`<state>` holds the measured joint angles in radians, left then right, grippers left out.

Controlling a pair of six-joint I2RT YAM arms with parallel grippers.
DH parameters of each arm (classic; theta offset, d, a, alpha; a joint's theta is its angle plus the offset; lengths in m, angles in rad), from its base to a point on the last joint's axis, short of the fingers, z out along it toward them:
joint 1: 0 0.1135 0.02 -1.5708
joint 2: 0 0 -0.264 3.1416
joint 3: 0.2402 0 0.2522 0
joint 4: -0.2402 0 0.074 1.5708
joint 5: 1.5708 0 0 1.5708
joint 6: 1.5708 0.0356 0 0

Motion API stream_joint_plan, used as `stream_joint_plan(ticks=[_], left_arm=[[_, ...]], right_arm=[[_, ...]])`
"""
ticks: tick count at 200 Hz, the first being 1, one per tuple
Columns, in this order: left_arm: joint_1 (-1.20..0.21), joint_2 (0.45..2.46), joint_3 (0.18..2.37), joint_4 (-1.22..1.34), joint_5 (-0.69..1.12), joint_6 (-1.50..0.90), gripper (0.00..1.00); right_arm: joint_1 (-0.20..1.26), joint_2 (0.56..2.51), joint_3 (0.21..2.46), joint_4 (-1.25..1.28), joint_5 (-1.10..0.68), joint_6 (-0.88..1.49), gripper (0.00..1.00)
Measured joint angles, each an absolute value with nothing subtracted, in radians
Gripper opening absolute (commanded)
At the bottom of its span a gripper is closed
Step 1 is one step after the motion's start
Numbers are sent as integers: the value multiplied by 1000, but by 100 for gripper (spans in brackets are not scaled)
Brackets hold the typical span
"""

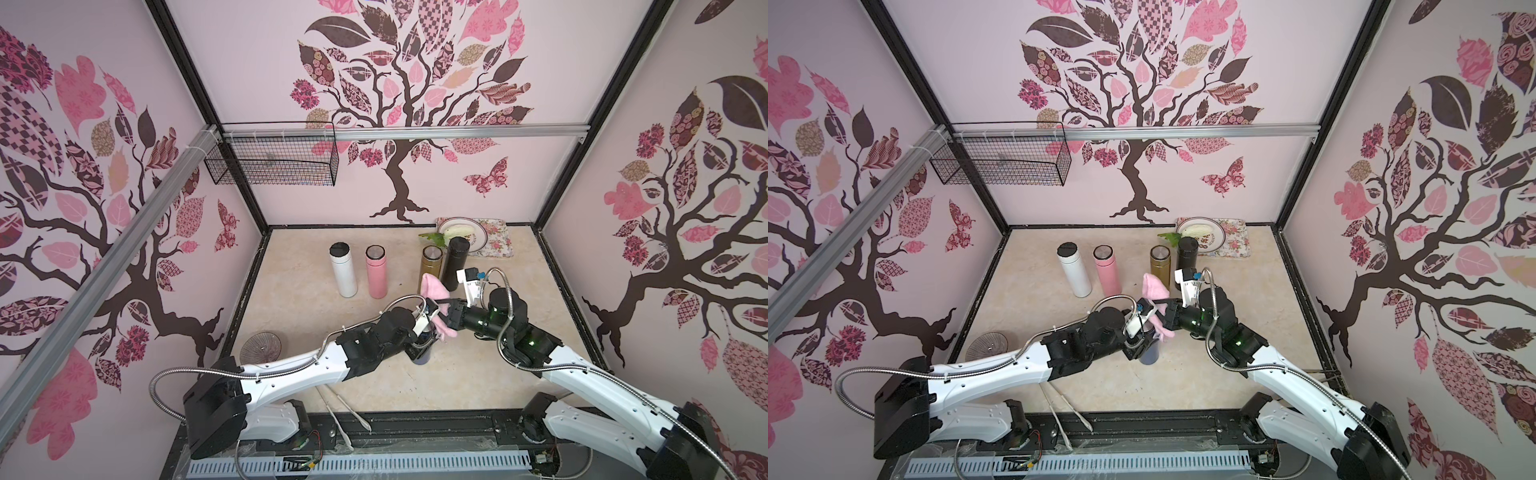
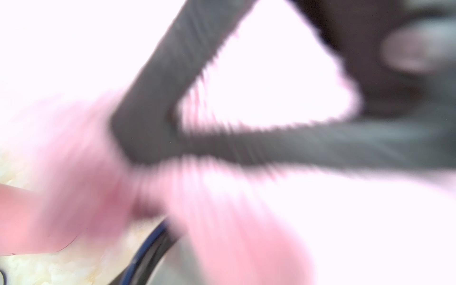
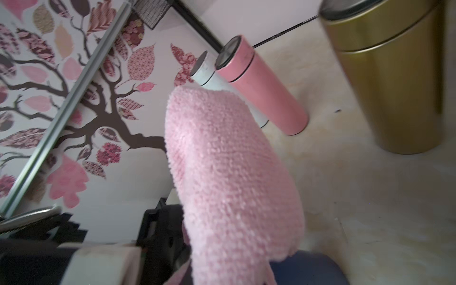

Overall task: Wipe the surface of the thermos
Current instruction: Wipe the dirt from the surface of the thermos.

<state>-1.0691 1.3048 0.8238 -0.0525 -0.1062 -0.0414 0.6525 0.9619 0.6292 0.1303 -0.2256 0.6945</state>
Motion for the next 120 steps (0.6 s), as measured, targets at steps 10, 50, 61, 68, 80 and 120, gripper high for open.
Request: stream_joint_plan(ticks=[10,50,61,68,80,120], left_arm=[[-1073,1305,824,-53,-120,-44,0],[-1054,1301,841,-97,-237,-193,0],[-1026,1285,843,-126,-264,-256,0],[-1004,1266,843,-153,-274,-299,0],[-966,1217,844,-200,-295,-369,0],[-943,1071,941,-300,-334,-492,0]], right_arm=[[651,961,625,93,-173,684,0],[647,873,465,101,-132,673,0],[647,851,405,113,-139,673,0],[647,844,368,117,-145,672,0],[647,833,301,131,-154,670,0],[648,766,93,249,-216,670,0]])
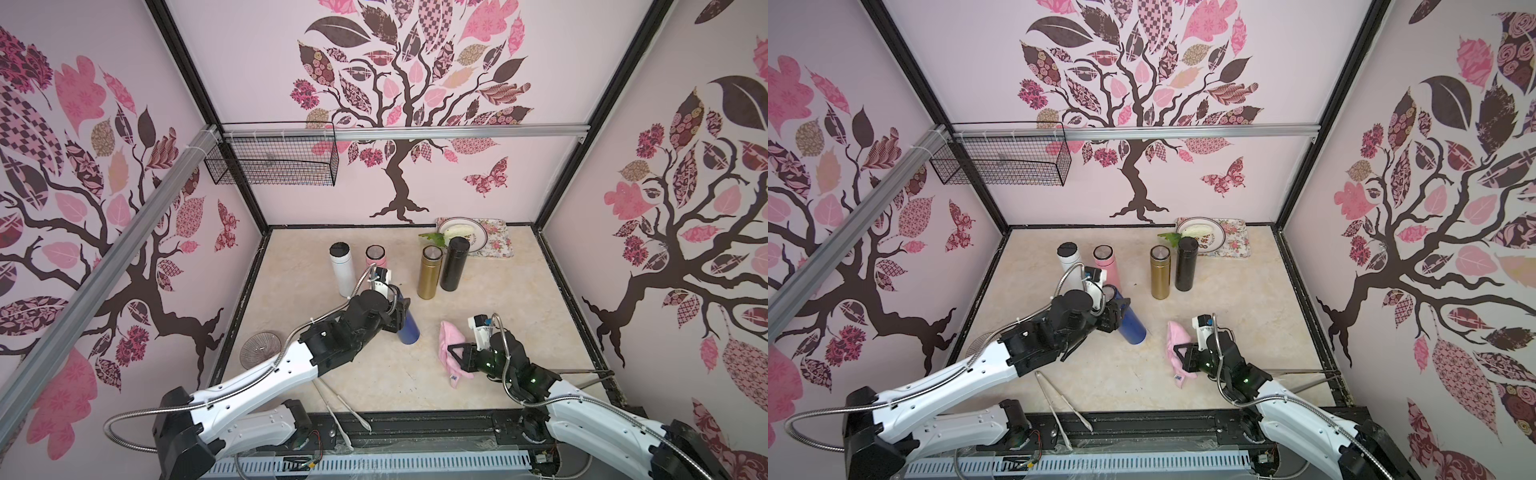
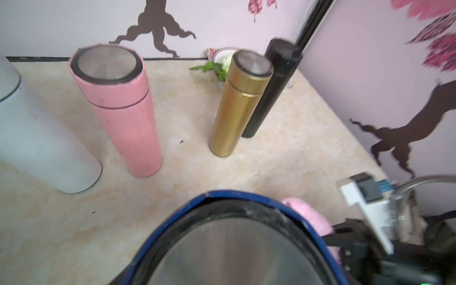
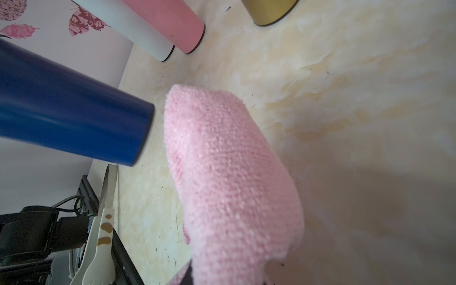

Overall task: Wipe the surface of the thermos
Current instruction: Wipe the dirt from the surface of the thermos.

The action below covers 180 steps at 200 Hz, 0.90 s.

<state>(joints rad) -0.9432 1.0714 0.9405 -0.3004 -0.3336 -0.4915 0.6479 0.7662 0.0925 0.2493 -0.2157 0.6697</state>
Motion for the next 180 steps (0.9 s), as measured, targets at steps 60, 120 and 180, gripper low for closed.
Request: stream_joint_plan(ticks=[60,120,180], left_arm=[[-942,1028,978,-248,-251,-609,0],[-933,1077,973,-113,-197,-667,0],[-932,1085,956,-64,-179,-701,0]], right_arm=[[710,766,110,506,-271,614,0],[742,927,170,656,-278,579,0],[787,794,146,563,-146,575,0]])
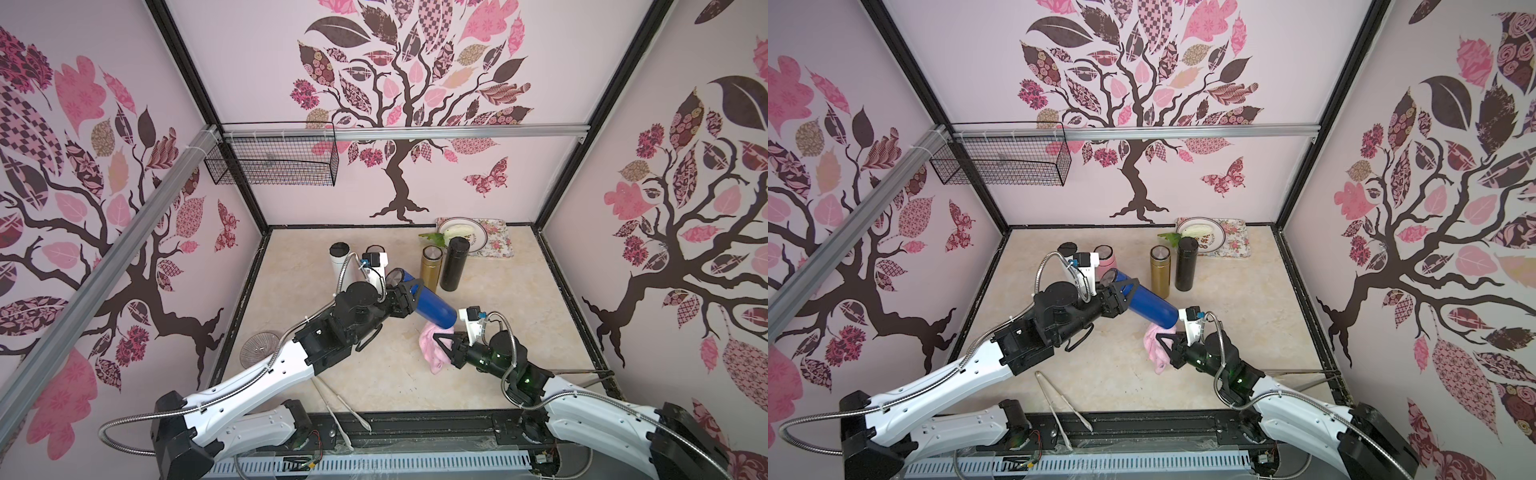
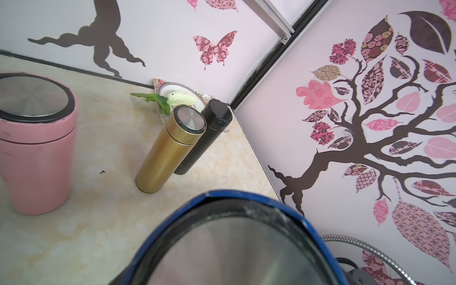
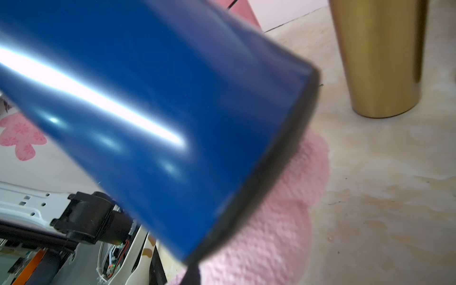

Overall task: Wipe the surface of the thermos
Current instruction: Wipe the dirt from the surface of the thermos.

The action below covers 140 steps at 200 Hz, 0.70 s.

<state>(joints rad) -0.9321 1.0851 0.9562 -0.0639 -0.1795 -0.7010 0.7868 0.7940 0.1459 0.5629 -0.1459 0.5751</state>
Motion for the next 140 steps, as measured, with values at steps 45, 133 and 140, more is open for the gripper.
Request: stream_joint_plan(ticks=[45,133,140], left_arm=[[-935,1085,955,-58,-152,-706,0],[-934,1109,937,-86,-153,-683,0],[-934,1114,934,-91,-155,-678,0]], right_arm=[[789,613,141,400,-26,544,0],[776,882,122,622,-118,651,0],[777,927,122,653,-139,664,0]])
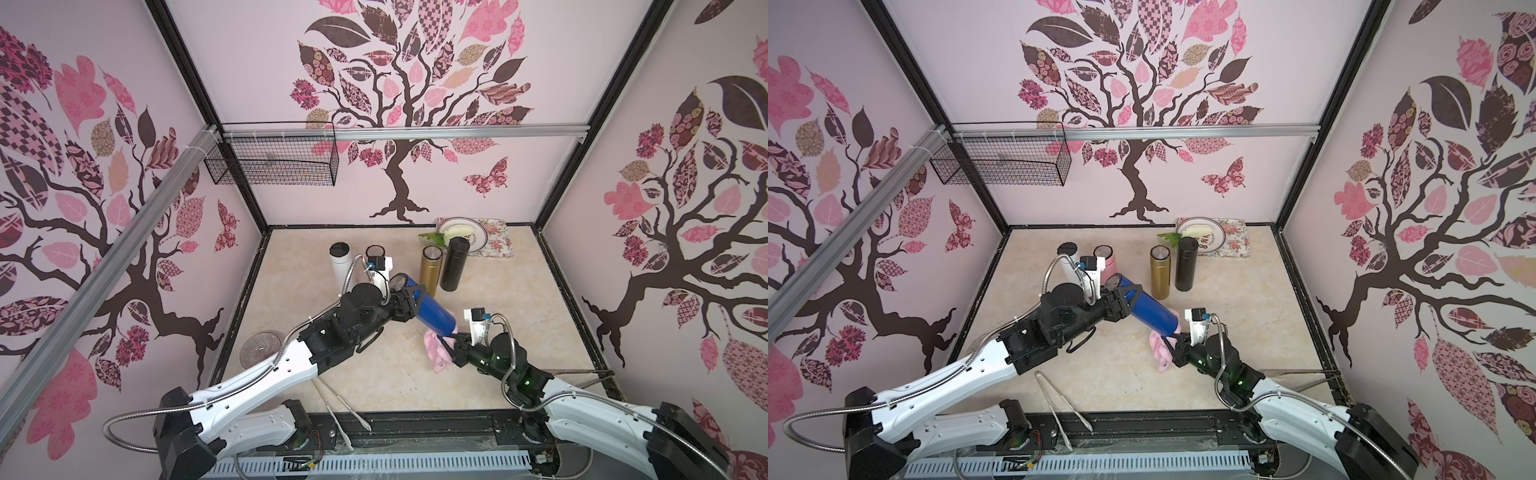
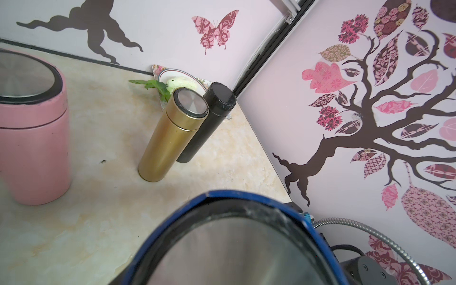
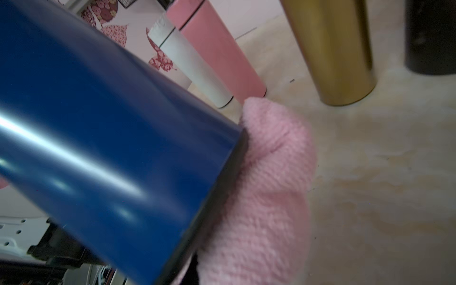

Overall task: Wipe the surface of the thermos
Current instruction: Wipe the dirt from the surface of the thermos.

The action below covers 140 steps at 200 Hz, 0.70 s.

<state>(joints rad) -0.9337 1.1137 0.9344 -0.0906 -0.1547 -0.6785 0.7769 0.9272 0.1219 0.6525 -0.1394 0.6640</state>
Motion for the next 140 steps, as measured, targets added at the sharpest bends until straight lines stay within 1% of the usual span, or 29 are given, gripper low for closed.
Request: stream_joint_plan(ticks=[30,62,81,114,140], left_arm=[[-934,1126,933,-110,-168,-654,0],[-934,1127,933,-113,-176,-652,0],[-935,1127,934,-118,-183,-653,0],[-937,1115,935,-126,-207,-653,0],[-937,1098,935,-119,-218,-659,0]], right_arm=[[779,1081,112,802,-199,720,0],[779,1102,103,849,-203,741,0],[781,1050,104,791,-188,731,0],[784,873,105,632,-148,685,0],[782,796,105,601,-126,681,0]])
